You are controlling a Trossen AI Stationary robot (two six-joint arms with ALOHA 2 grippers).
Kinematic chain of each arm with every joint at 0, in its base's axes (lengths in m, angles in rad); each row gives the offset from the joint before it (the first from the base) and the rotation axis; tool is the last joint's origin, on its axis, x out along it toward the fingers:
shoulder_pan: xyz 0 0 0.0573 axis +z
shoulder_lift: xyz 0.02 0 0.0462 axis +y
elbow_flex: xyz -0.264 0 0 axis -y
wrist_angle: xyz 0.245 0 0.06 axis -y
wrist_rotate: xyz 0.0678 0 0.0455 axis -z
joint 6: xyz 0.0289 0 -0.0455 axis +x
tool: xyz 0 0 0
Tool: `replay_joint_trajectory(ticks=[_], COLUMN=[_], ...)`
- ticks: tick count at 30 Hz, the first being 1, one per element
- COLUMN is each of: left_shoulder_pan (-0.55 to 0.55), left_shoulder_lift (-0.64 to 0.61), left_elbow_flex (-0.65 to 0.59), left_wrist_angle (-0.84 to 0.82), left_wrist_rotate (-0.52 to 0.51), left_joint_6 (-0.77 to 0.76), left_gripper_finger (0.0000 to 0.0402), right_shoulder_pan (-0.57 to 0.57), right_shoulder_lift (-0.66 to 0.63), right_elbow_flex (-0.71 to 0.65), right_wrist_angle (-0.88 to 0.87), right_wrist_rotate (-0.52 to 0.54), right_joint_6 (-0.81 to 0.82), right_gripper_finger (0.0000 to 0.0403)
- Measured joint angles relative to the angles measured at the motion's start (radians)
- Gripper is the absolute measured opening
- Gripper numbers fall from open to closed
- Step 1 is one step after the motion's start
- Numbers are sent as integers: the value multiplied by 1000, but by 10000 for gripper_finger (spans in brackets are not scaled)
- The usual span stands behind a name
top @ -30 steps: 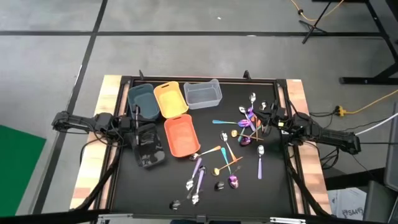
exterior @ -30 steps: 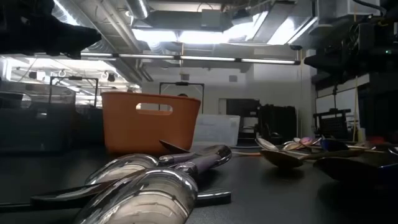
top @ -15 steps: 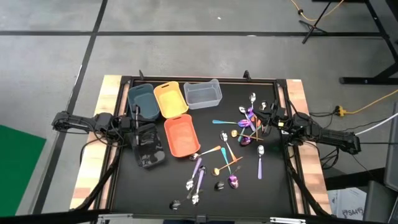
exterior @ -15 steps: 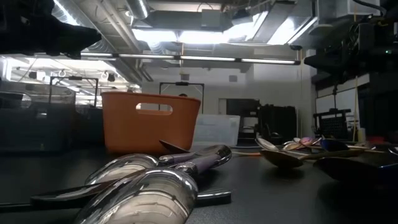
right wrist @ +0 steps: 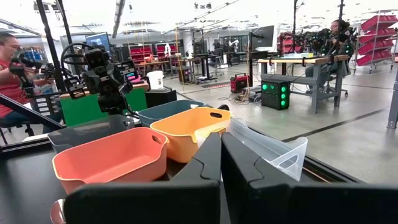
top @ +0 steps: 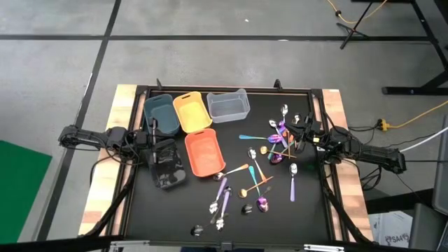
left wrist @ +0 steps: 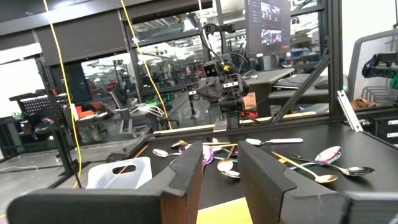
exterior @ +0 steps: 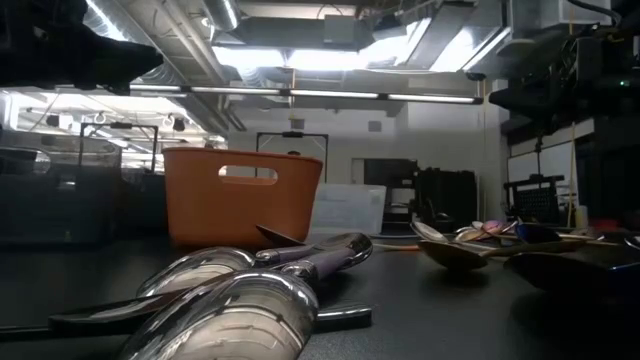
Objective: Sort silverware by color (type)
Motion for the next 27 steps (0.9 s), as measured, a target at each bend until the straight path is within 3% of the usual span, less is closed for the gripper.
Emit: replay_joint_trajectory(ticks=[17,27], left_shoulder_pan=[0,0], left_shoulder_lift=[0,0], left_elbow_flex=[0,0], left_wrist_angle=[0,0], left_wrist_rotate=[0,0], left_joint_6=[-1,-1], left_gripper_finger=[96,96], right_shoulder_pan=[0,0], right_shoulder_lift=[0,0], right_elbow_flex=[0,0], right_wrist_angle=[6,65], right_wrist_rotate=[0,-2], right_joint_6=[7,125], right_gripper_finger=[4,115])
